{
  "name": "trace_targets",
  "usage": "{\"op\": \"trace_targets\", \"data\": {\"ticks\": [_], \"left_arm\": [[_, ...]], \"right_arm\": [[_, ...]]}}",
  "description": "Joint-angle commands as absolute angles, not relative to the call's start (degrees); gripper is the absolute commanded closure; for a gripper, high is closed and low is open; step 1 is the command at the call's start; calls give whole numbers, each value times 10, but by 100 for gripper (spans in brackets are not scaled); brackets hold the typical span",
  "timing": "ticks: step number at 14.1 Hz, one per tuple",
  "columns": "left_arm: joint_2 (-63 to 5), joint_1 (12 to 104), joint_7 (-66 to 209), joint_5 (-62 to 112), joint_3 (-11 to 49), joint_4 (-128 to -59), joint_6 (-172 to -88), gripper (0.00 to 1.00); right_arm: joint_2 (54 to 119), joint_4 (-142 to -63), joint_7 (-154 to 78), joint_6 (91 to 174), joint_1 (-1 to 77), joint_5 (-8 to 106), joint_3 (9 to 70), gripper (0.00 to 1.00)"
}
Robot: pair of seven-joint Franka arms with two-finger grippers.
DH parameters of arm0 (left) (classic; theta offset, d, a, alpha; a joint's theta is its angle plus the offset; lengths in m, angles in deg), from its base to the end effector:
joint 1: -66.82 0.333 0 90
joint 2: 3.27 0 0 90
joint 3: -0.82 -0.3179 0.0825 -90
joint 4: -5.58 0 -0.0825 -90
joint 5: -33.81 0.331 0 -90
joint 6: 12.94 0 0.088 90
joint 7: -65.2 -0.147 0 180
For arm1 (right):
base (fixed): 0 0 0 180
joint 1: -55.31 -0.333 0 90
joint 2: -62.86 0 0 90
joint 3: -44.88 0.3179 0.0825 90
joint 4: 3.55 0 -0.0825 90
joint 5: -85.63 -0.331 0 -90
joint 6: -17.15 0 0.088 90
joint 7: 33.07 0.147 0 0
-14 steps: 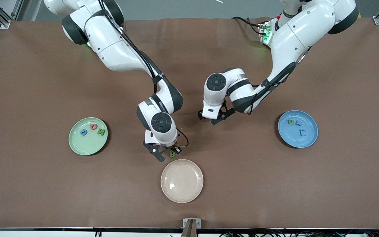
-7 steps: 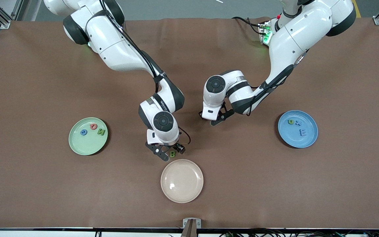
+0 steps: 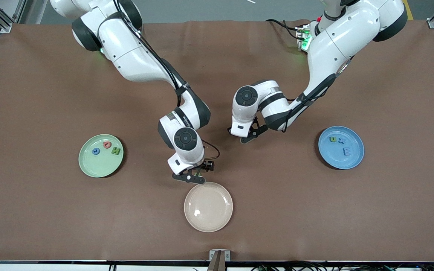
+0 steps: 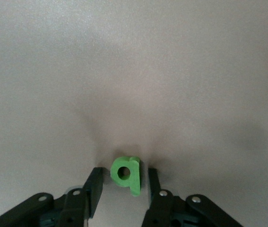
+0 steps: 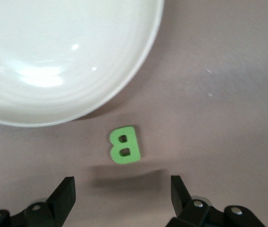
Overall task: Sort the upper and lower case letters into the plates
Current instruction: 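Grasp the green B with the right gripper while the left grasps q, then carry the B to the green plate while the left carries q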
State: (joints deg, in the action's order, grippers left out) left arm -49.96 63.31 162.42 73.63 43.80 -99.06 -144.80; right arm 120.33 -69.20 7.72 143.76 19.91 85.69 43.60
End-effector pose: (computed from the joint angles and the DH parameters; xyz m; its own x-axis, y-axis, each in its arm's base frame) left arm 0.4500 -0.3945 0.1735 0.8603 0.5084 -0.0381 0.5073 -0.8611 -0.0346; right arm 0.6030 0.4141 0.1814 0.9927 -0.1053 0.0590 -0.1040 -0.9943 -0.0249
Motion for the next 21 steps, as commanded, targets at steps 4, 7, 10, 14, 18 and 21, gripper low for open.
{"op": "trace_targets", "data": {"ticks": [4, 7, 10, 14, 18, 21], "left_arm": [[-502, 624, 1623, 727, 429, -984, -1450, 78], [-499, 626, 1622, 727, 429, -985, -1450, 87], [-489, 636, 1615, 727, 431, -984, -1443, 88], [-466, 684, 1579, 727, 470, -976, -1388, 88], [-463, 817, 1490, 727, 570, -973, -1301, 89], [-462, 903, 1416, 730, 609, -973, -1256, 89]], "right_arm": [[1201, -710, 19, 1470, 205, 896, 440, 14], [1202, -711, 8, 1475, 208, 903, 440, 14], [1203, -711, 8, 1486, 209, 903, 440, 15], [1203, -724, 13, 1522, 209, 901, 440, 22], [1204, -728, 13, 1528, 209, 902, 440, 28], [1203, -729, 10, 1529, 209, 903, 440, 42]]}}
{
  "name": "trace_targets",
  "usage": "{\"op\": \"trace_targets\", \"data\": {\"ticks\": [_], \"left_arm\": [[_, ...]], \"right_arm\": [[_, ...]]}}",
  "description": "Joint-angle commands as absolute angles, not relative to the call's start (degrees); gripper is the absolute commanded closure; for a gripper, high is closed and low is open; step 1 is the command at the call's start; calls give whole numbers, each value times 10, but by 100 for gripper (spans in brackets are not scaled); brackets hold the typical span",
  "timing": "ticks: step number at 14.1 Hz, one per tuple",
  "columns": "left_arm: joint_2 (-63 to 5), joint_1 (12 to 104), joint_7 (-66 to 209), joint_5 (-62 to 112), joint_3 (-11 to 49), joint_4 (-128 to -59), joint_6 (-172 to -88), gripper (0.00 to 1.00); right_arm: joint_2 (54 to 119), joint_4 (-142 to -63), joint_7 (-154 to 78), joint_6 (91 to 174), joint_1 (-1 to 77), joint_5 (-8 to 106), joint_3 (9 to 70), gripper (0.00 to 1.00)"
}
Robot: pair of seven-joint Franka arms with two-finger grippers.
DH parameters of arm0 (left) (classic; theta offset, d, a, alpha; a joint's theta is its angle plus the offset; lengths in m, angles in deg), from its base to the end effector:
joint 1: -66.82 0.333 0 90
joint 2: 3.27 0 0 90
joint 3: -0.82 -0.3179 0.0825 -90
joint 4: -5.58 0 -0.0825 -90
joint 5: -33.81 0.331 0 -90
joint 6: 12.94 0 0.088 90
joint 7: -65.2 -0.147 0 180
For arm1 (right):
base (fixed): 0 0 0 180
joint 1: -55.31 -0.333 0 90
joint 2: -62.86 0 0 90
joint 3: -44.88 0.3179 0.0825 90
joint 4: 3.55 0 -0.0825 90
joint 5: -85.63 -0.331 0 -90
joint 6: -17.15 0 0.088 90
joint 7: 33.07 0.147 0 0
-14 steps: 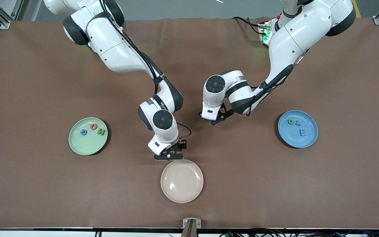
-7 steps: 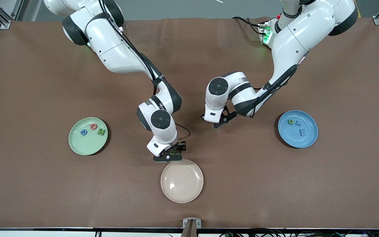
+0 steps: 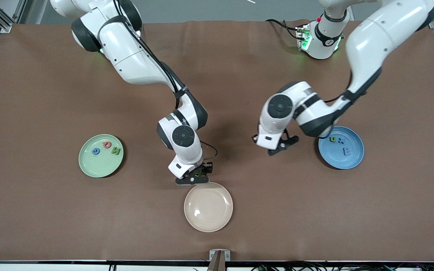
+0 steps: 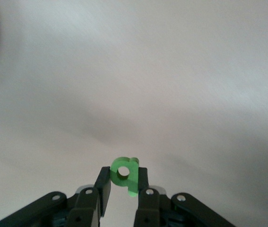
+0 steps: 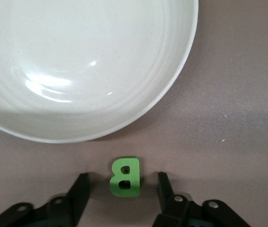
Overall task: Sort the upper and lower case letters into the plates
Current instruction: 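Carry the B to the green plate while the left carries q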
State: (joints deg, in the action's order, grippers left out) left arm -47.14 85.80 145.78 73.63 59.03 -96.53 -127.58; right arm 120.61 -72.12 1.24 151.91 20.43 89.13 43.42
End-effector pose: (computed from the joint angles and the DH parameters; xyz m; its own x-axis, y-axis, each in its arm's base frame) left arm 0.5209 -0.2770 0.2605 0.8930 0.4451 -0.0664 0.4386 -0.8938 -0.0939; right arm 0.6138 0.4082 0.1711 0.9866 0.0354 0.1595 0.0396 -0.9989 -0.0233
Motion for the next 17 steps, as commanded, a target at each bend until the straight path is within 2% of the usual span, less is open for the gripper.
{"op": "trace_targets", "data": {"ticks": [1, 2, 4, 5, 8, 14, 17], "left_arm": [[-462, 931, 1391, 731, 617, -976, -1253, 89], [-463, 962, 1358, 731, 626, -977, -1240, 89], [-463, 1009, 1299, 732, 626, -980, -1227, 89], [-464, 1025, 1272, 732, 626, -980, -1227, 89], [-470, 1065, 1208, 735, 618, -978, -1231, 89], [-476, 1115, 1123, 737, 584, -981, -1239, 89], [-484, 1110, 1111, 739, 558, -987, -1272, 89]], "right_arm": [[1204, -731, 9, 1529, 210, 903, 439, 49], [1203, -732, 9, 1529, 210, 904, 439, 61], [1203, -733, 14, 1528, 212, 902, 439, 94], [1203, -733, 16, 1526, 213, 899, 439, 100], [1189, -748, 9, 1520, 230, 898, 439, 100], [1088, -771, -111, 1326, 317, 856, 451, 100], [995, -898, -221, 1342, 387, 854, 451, 100]]}}
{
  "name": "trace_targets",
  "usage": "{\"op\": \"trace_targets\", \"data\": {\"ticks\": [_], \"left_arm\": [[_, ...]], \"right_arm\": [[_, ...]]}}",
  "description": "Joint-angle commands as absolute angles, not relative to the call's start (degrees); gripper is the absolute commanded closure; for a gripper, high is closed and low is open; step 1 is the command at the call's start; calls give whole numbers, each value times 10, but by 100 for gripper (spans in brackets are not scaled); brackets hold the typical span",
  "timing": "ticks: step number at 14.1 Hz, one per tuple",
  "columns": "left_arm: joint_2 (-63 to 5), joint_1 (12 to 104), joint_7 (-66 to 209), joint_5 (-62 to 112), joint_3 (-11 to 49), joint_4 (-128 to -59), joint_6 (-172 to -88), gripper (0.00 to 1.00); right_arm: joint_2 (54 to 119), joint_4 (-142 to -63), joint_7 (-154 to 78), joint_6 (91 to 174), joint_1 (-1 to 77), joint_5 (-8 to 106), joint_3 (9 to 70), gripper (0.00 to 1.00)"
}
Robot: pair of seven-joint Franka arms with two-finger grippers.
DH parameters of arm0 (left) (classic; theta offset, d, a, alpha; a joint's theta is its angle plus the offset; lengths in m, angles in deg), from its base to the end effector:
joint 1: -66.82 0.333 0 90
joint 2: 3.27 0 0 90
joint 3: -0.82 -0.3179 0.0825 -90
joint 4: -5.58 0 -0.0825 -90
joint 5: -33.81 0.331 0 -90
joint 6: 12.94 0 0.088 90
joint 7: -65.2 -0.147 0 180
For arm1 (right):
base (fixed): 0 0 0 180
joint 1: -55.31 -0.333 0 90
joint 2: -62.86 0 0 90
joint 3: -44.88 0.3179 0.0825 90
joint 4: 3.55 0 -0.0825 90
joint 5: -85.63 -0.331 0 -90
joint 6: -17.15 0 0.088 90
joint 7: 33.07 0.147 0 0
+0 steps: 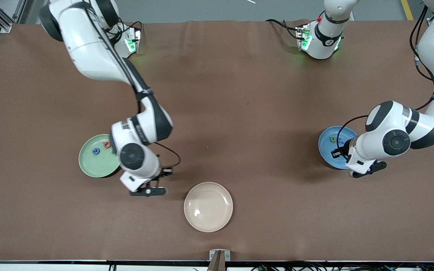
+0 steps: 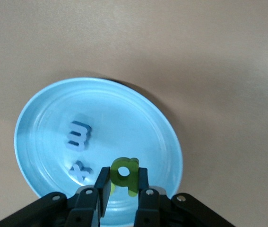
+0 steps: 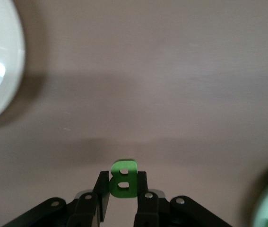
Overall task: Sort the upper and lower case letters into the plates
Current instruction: 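Carry the B to the green plate while the left carries q, then open both grippers to drop the letters onto their plates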
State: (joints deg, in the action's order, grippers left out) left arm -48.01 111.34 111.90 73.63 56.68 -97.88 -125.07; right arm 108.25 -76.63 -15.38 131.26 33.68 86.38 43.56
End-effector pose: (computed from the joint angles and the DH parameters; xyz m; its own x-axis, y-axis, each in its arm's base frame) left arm 0.5736 -0.0089 0.2327 0.9281 0.3257 -0.1805 0.3125 -0.9448 -0.0982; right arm 0.6474 0.2420 0.2591 0.9964 0.0560 -0.0639 0.0592 -0.9970 0.0497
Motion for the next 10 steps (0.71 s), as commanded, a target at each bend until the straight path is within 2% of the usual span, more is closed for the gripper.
{"op": "trace_targets", "data": {"ticks": [1, 3, 7, 10], "left_arm": [[-487, 1109, 1111, 744, 551, -989, -1277, 89], [-494, 1109, 1111, 760, 546, -994, -1287, 89], [-503, 1105, 1110, 772, 529, -995, -1307, 88], [-504, 1106, 1109, 785, 522, -1006, -1313, 88]], "right_arm": [[964, -952, -266, 1370, 413, 853, 451, 100], [918, -1054, -369, 1442, 474, 853, 451, 100], [908, -1179, -469, 1598, 545, 848, 453, 100], [900, -1214, -470, 1613, 547, 824, 454, 100]]}}
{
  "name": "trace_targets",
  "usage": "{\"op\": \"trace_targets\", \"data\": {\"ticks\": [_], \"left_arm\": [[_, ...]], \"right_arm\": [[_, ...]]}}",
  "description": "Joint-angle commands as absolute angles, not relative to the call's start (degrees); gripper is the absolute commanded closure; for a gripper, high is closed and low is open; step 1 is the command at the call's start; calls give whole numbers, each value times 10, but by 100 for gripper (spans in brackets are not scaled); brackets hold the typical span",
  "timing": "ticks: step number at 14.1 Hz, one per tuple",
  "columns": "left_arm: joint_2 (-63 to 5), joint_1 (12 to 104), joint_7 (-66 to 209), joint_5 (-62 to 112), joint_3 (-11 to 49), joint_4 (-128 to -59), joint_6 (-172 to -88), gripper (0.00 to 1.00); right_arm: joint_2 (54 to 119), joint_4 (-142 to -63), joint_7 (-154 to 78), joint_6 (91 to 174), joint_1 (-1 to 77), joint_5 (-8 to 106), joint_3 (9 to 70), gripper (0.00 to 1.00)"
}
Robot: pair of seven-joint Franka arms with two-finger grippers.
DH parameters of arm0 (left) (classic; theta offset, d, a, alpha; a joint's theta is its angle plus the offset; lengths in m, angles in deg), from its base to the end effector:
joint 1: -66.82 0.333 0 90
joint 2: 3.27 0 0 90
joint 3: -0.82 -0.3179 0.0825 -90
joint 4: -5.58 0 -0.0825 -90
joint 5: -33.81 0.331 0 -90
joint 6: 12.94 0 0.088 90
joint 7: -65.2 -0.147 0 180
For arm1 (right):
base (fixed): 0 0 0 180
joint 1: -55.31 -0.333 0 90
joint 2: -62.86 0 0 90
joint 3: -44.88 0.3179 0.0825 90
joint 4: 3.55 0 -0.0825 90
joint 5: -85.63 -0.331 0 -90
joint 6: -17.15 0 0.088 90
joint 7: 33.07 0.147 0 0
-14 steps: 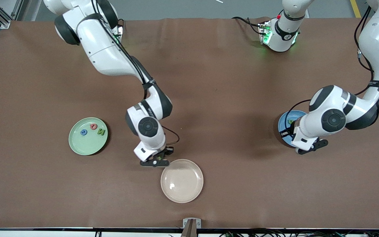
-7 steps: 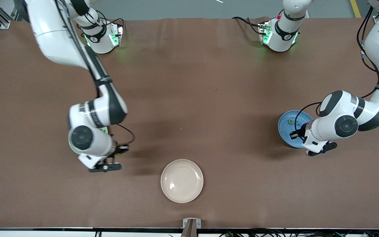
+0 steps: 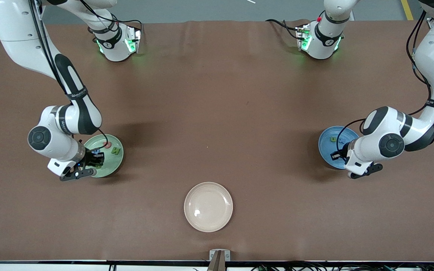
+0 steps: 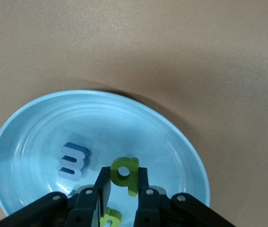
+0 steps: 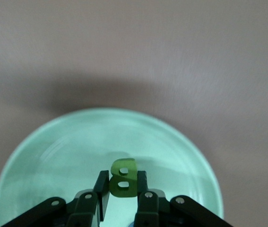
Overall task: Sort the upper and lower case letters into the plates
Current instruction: 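Open both grippers to drop the letters onto their plates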
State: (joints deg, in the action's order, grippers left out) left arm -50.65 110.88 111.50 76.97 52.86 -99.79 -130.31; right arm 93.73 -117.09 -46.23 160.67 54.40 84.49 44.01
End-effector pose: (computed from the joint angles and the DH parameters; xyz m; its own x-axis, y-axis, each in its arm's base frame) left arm 0.5705 0.0050 0.1905 0.9352 0.3102 -0.1708 0.2979 -0.9500 -0.0938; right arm 0.5794 0.0009 0.1941 0.9766 0.2147 -0.0142 0.2146 -0.9767 -0.0072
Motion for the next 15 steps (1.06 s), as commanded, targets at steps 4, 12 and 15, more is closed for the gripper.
{"op": "trace_targets", "data": {"ticks": [4, 12, 15], "left_arm": [[-506, 1106, 1109, 787, 521, -1008, -1318, 87], [-474, 1120, 1102, 765, 546, -1002, -1286, 0], [-474, 1131, 1101, 717, 596, -936, -1192, 0]], "right_arm": [[897, -1225, -470, 1613, 547, 820, 454, 100], [897, -1206, -472, 1606, 548, 821, 452, 0], [884, -1157, -464, 1535, 547, 821, 451, 0]]}}
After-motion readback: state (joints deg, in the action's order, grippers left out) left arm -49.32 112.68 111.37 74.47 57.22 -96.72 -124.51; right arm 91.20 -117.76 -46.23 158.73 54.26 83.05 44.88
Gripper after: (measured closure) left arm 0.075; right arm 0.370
